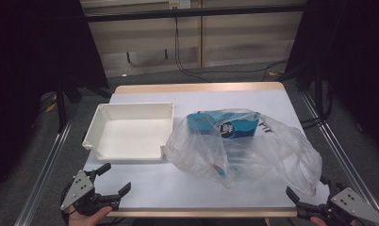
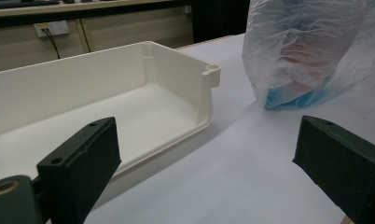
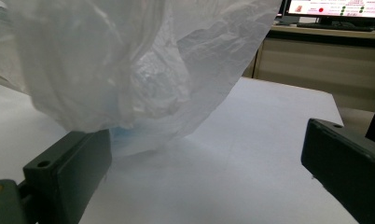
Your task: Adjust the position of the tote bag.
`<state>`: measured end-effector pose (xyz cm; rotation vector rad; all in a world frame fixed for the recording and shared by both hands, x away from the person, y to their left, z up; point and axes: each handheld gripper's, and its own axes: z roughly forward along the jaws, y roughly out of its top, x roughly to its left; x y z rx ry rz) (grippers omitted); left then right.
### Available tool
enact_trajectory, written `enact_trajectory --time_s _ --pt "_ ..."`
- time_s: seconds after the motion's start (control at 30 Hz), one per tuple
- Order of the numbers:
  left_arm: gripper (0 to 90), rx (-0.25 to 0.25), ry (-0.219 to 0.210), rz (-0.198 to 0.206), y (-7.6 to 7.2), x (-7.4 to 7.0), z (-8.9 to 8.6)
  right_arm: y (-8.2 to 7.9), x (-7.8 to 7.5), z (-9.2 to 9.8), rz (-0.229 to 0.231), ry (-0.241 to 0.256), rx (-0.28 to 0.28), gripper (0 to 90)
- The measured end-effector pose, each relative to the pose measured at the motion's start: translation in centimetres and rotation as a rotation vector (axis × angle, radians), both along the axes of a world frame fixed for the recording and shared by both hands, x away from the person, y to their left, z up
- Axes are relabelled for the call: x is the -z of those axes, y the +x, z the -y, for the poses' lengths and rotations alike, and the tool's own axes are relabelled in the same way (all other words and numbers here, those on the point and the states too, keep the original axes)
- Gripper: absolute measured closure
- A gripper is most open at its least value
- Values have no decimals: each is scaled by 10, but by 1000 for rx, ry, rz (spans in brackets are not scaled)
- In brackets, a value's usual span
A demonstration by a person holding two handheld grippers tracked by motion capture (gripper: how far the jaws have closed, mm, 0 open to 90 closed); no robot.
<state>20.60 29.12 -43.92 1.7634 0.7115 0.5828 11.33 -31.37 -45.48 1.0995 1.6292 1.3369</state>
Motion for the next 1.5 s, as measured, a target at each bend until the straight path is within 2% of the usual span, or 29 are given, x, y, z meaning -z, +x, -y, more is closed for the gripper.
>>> enact_trajectory --time_s 0.1,0.23,0.27,0.4,0.47,0.57,0.67,0.73,0.87,0.9,0.93,1.1,1.17,1.23,1.3,1.37,1.4,1.43,1.5 --pt "76 10 -6 -16 -1 -1 1 1 0 -1 -5 -6 -9 18" --pt "84 13 -29 -10 -3 -3 4 2 0 -2 -5 -12 -9 22" --pt "101 5 3 -1 -5 -4 6 2 1 -2 -7 -12 -20 23" --pt "120 24 -2 -6 -4 -4 9 3 1 -1 -11 -9 -21 31" --pt "131 40 16 -7 -4 -5 12 3 1 -2 -14 -7 -21 34" --pt "157 67 9 -35 -4 -5 20 5 0 -3 -18 -2 -30 47" --pt "170 94 20 -36 -5 -6 25 6 0 -4 -19 6 -43 60" --pt "179 113 12 -40 -6 -7 31 5 -2 -6 -18 6 -55 67" --pt "181 122 13 -47 -8 -8 33 3 -4 -7 -12 -1 -66 80" --pt "182 130 18 -46 -9 -8 34 2 -6 -7 -14 9 -85 94" --pt "183 141 8 -39 -9 -8 35 2 -7 -8 -11 5 -84 96" --pt "192 153 8 -33 -13 -12 37 -1 -13 -11 0 -1 -99 110" --pt "205 165 12 -39 -13 -13 40 -2 -16 -13 -2 -1 -107 124" --pt "216 172 17 -43 -12 -14 41 -2 -18 -13 -5 -4 -137 186" --pt "221 177 25 -46 -12 -15 46 -1 -18 -13 -4 2 -132 186" --pt "230 206 6 -52 -11 -16 52 0 -21 -13 -11 11 -154 213" --pt "241 215 20 -49 -10 -18 55 -1 -25 -12 -7 -5 -161 228" --pt "241 225 17 -50 -10 -19 57 -2 -28 -12 -7 1 -167 234" --pt "241 259 -44 -86 -8 -22 60 -2 -30 -11 -9 2 -180 241"
